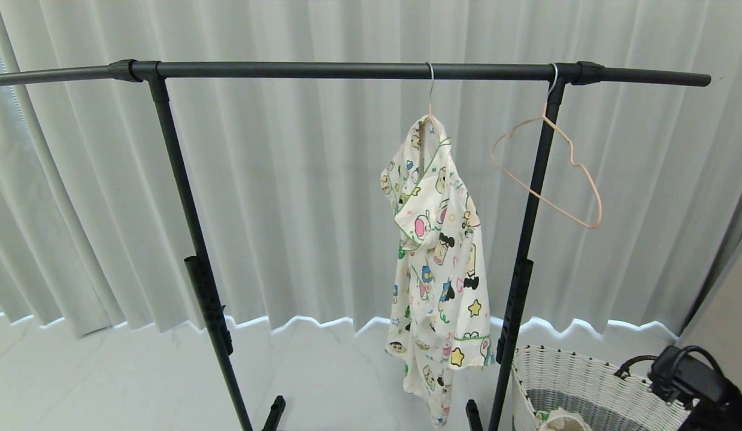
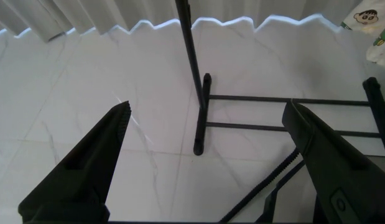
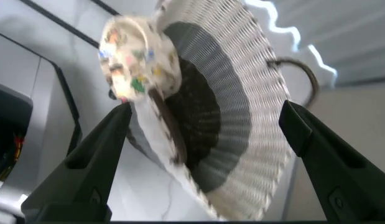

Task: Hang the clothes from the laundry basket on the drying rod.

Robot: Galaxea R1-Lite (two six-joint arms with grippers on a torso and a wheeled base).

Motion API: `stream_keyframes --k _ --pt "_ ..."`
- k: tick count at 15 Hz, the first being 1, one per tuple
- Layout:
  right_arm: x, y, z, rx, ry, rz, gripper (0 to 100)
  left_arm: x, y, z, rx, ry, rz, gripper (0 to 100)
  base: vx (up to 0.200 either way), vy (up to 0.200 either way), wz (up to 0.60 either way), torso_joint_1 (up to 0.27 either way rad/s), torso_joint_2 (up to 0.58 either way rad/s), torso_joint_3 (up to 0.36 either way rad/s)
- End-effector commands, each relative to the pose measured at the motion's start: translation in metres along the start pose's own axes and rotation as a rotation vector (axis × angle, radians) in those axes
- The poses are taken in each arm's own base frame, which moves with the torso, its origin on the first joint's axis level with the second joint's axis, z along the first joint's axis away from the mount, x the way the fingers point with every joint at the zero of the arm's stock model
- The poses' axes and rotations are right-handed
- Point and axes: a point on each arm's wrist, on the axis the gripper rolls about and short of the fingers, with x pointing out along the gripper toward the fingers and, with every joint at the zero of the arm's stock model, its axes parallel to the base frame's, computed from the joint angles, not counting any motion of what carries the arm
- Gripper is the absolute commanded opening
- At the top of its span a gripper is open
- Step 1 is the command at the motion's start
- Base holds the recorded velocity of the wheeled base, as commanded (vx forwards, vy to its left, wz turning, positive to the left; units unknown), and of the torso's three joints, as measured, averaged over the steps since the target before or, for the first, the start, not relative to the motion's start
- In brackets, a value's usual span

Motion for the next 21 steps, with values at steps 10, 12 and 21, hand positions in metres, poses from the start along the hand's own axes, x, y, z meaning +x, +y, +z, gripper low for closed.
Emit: stream_keyframes --k 10,12,21 --pt "0.111 0.016 0.009 -0.069 0.225 0.164 100 0.002 0.0 0.0 0.0 0.022 0.0 100 0.0 0.0 0.0 0.0 0.0 0.0" --pt "0.115 0.018 0.006 -0.071 0.243 0.172 100 0.002 0.0 0.001 0.001 0.026 0.0 100 0.0 0.0 0.0 0.0 0.0 0.0" --pt "0.15 0.001 0.012 -0.022 0.236 0.126 100 0.002 0.0 0.001 0.001 0.025 0.0 100 0.0 0.0 0.0 0.0 0.0 0.0"
